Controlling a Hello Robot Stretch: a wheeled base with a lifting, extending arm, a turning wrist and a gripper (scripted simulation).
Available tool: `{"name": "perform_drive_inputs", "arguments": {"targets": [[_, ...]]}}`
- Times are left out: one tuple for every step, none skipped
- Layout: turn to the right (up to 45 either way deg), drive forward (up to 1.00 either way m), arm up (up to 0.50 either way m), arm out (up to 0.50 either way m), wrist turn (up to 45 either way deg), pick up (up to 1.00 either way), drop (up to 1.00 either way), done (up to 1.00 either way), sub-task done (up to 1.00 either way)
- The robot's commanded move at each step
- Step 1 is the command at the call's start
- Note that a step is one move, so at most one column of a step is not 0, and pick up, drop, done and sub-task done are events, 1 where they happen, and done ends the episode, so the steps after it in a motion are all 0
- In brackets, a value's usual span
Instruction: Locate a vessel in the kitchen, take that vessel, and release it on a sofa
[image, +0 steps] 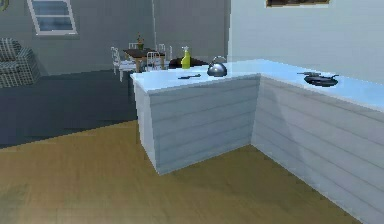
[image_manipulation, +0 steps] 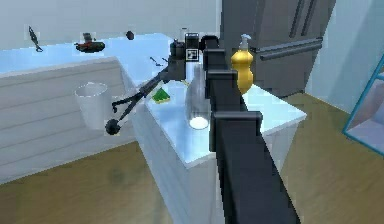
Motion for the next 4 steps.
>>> {"name": "perform_drive_inputs", "arguments": {"targets": [[0.0,0.0,0.0,0.0,-15.0,0.0,0.0,0.0,0.0],[0.0,0.0,0.0,-0.42,0.0,0.0,0.0,0.0,0.0],[-39.0,0.0,0.0,0.0,0.0,0.0,0.0,0.0,0.0],[0.0,1.0,0.0,0.0,0.0,0.0,0.0,0.0,0.0]]}}
